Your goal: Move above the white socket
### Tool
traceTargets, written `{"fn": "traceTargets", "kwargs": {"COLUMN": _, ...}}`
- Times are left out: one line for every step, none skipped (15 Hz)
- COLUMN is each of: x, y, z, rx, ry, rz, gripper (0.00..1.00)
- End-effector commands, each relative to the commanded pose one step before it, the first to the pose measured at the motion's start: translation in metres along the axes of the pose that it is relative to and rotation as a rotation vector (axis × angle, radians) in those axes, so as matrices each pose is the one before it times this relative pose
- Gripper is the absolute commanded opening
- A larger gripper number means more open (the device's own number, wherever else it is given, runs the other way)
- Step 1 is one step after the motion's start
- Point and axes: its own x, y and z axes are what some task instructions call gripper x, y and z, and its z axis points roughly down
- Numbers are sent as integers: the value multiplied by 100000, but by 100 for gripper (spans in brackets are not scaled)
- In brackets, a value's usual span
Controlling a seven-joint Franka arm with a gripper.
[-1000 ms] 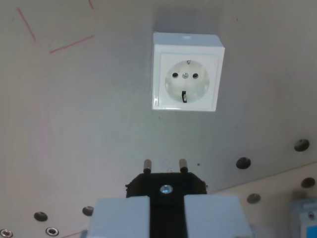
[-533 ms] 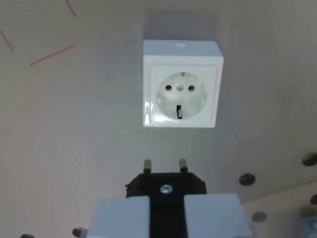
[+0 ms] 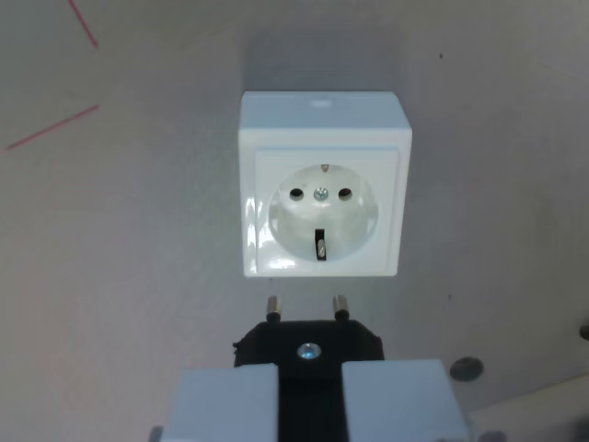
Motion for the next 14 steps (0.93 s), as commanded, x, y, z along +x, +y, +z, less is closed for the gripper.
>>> {"fn": "traceTargets", "kwargs": {"x": -326, "y": 513, "z": 1137, "rx": 4395, "ry": 8903, "rz": 3872, "gripper": 0}}
{"fn": "traceTargets", "kwargs": {"x": -41, "y": 82, "z": 271, "rx": 36, "ry": -234, "rz": -16, "gripper": 0}}
{"fn": "traceTargets", "kwargs": {"x": -37, "y": 80, "z": 261, "rx": 133, "ry": 109, "rz": 49, "gripper": 0}}
{"fn": "traceTargets", "kwargs": {"x": -35, "y": 78, "z": 252, "rx": 131, "ry": 149, "rz": 30, "gripper": 0}}
{"fn": "traceTargets", "kwargs": {"x": -34, "y": 75, "z": 244, "rx": 89, "ry": -9, "rz": 63, "gripper": 0}}
{"fn": "traceTargets", "kwargs": {"x": -31, "y": 69, "z": 232, "rx": 132, "ry": 67, "rz": -3, "gripper": 0}}
{"fn": "traceTargets", "kwargs": {"x": -29, "y": 64, "z": 216, "rx": 128, "ry": 80, "rz": 24, "gripper": 0}}
{"fn": "traceTargets", "kwargs": {"x": -29, "y": 60, "z": 198, "rx": 74, "ry": -26, "rz": -6, "gripper": 0}}
{"fn": "traceTargets", "kwargs": {"x": -31, "y": 57, "z": 176, "rx": 67, "ry": -37, "rz": -49, "gripper": 0}}
{"fn": "traceTargets", "kwargs": {"x": -30, "y": 53, "z": 151, "rx": 104, "ry": 80, "rz": -37, "gripper": 0}}
{"fn": "traceTargets", "kwargs": {"x": -31, "y": 48, "z": 128, "rx": 116, "ry": 147, "rz": -12, "gripper": 0}}
{"fn": "traceTargets", "kwargs": {"x": -32, "y": 43, "z": 104, "rx": 72, "ry": 40, "rz": -84, "gripper": 0}}
{"fn": "traceTargets", "kwargs": {"x": -33, "y": 38, "z": 82, "rx": 41, "ry": -66, "rz": -23, "gripper": 0}}
{"fn": "traceTargets", "kwargs": {"x": -33, "y": 34, "z": 61, "rx": 52, "ry": -2, "rz": -30, "gripper": 0}}
